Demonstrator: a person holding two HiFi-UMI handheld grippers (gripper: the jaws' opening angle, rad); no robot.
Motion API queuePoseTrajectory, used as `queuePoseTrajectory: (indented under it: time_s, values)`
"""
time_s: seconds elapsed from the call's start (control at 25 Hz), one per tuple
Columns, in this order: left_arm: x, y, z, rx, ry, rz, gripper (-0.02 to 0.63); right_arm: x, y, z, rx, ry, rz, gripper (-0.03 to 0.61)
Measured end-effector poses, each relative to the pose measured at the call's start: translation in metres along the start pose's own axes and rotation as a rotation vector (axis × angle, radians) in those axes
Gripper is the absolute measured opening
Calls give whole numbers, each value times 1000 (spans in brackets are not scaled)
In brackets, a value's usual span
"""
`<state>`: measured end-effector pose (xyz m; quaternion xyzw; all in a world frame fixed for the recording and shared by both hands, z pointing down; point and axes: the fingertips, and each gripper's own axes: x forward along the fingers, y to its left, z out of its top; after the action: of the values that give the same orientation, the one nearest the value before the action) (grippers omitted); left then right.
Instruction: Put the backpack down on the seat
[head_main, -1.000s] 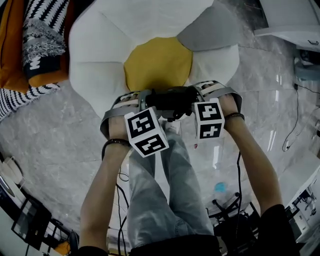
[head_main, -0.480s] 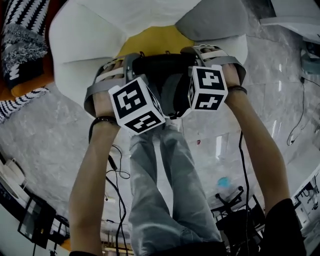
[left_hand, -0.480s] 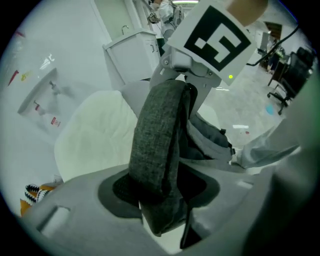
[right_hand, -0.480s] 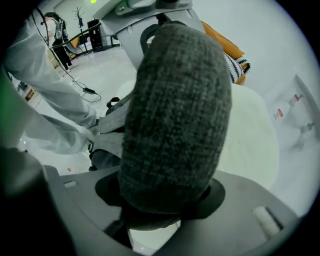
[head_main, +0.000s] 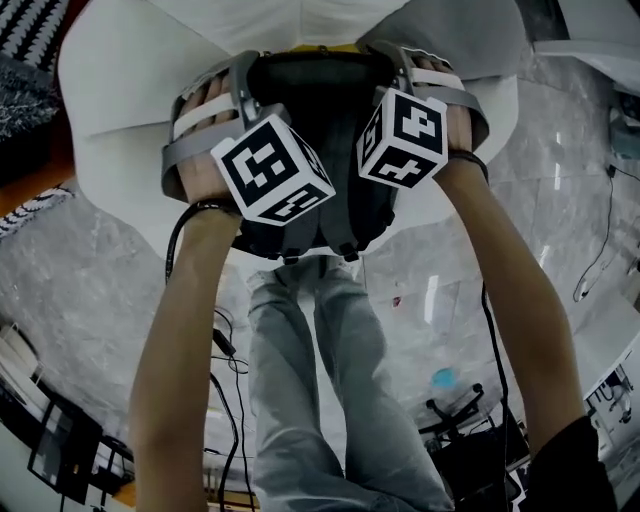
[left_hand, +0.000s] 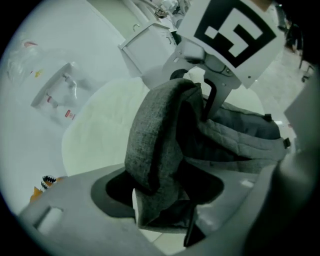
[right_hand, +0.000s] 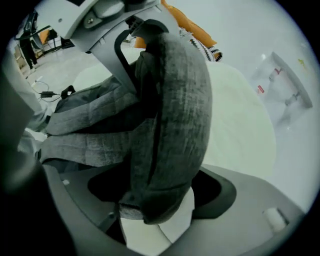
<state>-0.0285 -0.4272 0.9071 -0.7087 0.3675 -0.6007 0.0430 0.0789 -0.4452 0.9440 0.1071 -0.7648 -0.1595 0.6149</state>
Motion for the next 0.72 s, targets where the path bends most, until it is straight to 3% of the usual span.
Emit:
queuePoseTrajectory:
  time_s: [0.2, 0.28, 0.4, 0.48, 0.6, 0.72]
  values:
    - [22, 10, -14, -124, -12, 35, 304, 9, -8, -5, 135, -29, -131, 388]
    - [22, 8, -21, -161, -10, 41, 310, 8, -5, -9, 190, -30, -146, 348]
    - [19, -1, -24, -172, -6, 37, 310, 5, 0, -16, 246, -36, -145, 347]
    - [13, -2, -25, -199, -12, 31, 309, -3, -5, -19, 343, -56, -148, 293]
    - [4, -7, -32, -274, -1, 1, 250, -15, -8, -21, 482, -71, -146, 195]
    - [-1, -24, -40, -295, 15, -47, 112, -16, 10, -19, 494, -57, -109, 123]
